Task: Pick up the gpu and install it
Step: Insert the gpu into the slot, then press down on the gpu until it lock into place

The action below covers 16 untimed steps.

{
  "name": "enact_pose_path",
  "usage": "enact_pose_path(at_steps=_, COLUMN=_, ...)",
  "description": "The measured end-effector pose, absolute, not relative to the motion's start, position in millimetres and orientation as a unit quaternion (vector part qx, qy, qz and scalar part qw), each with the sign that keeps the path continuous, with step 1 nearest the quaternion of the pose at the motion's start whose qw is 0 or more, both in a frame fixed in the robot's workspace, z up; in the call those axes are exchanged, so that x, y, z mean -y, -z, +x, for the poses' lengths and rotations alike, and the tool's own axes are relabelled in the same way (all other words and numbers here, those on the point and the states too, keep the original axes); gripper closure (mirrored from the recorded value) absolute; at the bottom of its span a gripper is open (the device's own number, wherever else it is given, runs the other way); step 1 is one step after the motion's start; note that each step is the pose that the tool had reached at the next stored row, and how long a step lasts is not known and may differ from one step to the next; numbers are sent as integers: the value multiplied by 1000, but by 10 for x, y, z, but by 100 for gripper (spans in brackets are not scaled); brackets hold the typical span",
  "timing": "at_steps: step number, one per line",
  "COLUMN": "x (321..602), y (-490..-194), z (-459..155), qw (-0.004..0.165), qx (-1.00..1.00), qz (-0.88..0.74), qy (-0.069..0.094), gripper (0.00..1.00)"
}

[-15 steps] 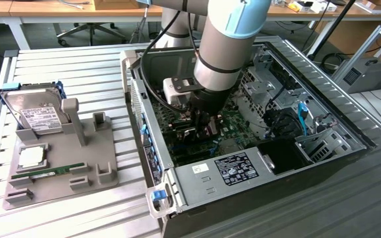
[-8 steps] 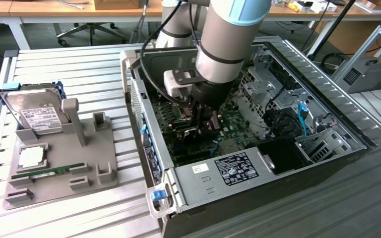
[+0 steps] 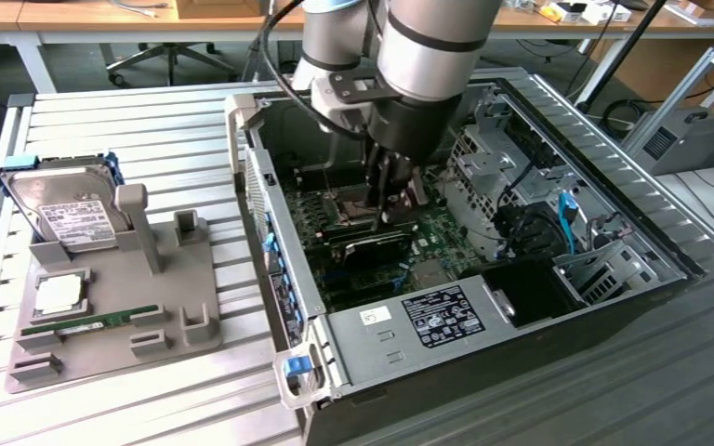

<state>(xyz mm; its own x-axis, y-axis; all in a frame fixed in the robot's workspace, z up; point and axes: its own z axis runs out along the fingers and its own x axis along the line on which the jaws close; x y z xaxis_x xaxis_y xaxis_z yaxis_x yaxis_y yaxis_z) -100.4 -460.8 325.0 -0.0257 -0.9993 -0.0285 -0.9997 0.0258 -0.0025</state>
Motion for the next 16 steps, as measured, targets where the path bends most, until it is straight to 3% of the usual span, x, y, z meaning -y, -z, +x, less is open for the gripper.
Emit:
enact_pose_path(at_steps=5, x=4604, y=-3483, z=-1004, qw=8, qx=-716, qz=-698, qy=-5, gripper=60)
enact_pose_path(at_steps=16, x=4604, y=-3488, z=-1004, qw=7, qx=-716, qz=-698, qy=-5, gripper=60)
